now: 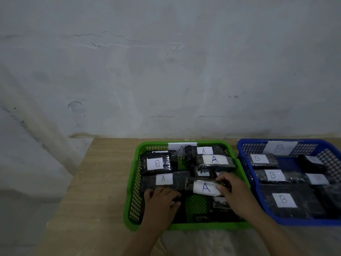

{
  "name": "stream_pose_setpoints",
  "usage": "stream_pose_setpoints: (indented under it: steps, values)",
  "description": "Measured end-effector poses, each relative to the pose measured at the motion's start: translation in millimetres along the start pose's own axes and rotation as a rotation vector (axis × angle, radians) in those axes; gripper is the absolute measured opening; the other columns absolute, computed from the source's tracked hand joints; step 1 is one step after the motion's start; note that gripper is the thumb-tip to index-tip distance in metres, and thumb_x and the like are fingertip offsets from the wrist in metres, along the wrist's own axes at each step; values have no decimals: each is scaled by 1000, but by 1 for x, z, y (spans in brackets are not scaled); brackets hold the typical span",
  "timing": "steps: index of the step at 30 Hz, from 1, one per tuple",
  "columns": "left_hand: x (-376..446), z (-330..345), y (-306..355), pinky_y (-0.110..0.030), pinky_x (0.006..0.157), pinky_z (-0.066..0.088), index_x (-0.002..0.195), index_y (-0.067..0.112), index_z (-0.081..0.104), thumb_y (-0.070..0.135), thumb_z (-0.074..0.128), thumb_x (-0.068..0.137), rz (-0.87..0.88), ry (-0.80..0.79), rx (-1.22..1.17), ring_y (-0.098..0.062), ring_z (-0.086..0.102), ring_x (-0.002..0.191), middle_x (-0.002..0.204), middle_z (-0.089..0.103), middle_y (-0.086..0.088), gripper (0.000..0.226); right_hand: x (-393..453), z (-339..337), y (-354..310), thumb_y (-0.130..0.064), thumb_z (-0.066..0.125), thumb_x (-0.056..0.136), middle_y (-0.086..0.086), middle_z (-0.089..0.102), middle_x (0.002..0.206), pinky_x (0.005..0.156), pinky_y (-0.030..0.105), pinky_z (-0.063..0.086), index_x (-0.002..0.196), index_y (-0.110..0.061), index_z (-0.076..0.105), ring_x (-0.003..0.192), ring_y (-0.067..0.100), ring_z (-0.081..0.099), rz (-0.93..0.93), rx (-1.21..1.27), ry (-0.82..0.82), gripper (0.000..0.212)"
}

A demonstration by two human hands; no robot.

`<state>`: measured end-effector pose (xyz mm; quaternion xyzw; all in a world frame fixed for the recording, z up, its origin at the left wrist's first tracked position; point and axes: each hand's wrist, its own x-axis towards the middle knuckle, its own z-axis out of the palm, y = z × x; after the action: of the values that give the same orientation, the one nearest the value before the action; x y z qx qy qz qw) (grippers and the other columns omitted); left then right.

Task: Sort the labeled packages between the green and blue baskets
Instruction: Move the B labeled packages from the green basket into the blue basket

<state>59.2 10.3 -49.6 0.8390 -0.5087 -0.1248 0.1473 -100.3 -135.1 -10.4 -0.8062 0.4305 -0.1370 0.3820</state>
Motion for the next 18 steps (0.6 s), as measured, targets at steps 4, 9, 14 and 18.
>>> stream_pose_setpoints:
  steps: [4, 9, 14, 18]
  values:
    - [4, 3, 11, -33, 94, 8, 115, 37, 54, 39, 42, 91, -25, -69, 47, -8, 38, 120, 120, 58, 14, 27, -6, -11, 10, -11, 59, 86, -6, 54, 89, 62, 9, 34, 85, -21, 55, 79, 5, 49, -27, -53, 9, 11]
    - [9, -1, 17, -38, 105, 14, 113, 35, 55, 36, 39, 93, -86, -112, 39, -11, 49, 113, 111, 65, 8, 26, -11, -14, 20, -14, 60, 86, -3, 56, 90, 62, 15, 37, 81, -26, 56, 79, 4, 50, -10, -150, -115, 13]
    - [12, -1, 23, -36, 106, 13, 113, 37, 53, 36, 40, 93, -105, -40, -52, -5, 50, 112, 116, 61, 16, 24, -17, -2, 28, -15, 54, 87, 1, 53, 114, 94, 29, 38, 108, -20, 62, 108, 16, 44, -29, -500, -253, 23]
    - [17, -3, 31, -29, 94, 9, 109, 38, 54, 36, 41, 92, -106, 86, -72, -4, 53, 104, 110, 63, 17, 21, -14, 5, 30, -6, 52, 84, 5, 51, 120, 96, 30, 38, 112, -20, 61, 115, 21, 43, -32, -597, -249, 32]
